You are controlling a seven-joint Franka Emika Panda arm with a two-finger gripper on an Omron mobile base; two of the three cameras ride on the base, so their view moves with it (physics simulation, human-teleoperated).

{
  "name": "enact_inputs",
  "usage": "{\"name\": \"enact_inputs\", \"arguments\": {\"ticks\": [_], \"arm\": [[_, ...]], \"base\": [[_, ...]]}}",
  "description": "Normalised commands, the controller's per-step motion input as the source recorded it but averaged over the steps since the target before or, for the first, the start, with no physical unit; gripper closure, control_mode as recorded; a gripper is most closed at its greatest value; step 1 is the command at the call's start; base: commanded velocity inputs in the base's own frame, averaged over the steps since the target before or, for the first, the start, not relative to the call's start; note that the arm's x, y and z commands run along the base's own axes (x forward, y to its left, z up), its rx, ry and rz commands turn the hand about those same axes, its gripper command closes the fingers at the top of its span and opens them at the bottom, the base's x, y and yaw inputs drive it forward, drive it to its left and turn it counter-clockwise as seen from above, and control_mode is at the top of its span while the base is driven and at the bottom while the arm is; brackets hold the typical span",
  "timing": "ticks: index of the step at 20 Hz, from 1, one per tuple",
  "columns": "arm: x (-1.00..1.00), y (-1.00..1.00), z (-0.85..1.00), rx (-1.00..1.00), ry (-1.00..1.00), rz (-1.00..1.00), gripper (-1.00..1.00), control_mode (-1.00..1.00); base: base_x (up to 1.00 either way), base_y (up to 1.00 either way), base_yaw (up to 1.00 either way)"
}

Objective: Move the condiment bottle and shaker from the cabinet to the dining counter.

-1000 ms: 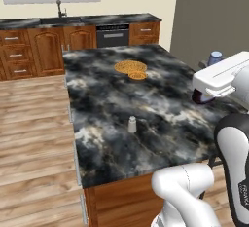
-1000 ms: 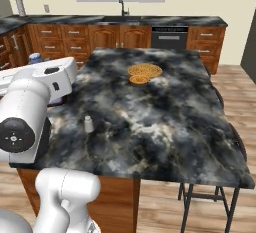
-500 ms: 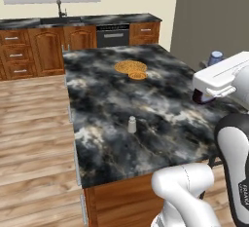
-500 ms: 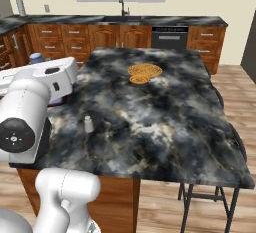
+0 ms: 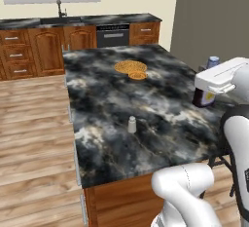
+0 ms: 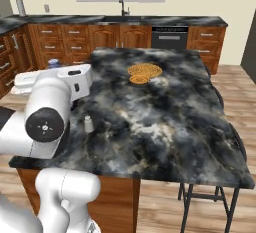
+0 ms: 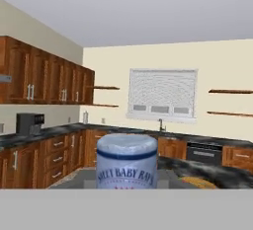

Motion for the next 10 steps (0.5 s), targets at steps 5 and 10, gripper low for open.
{"name": "enact_inputs", "arguments": {"ticks": [5, 10], "arm": [[0.73, -0.24, -0.32, 0.0, 0.14, 0.3, 1.0, -1.0], [0.63, -0.37, -0.42, 0.0, 0.07, 0.32, 1.0, -1.0]], "base": [[0.0, 0.0, 0.0], [0.0, 0.0, 0.0]]}}
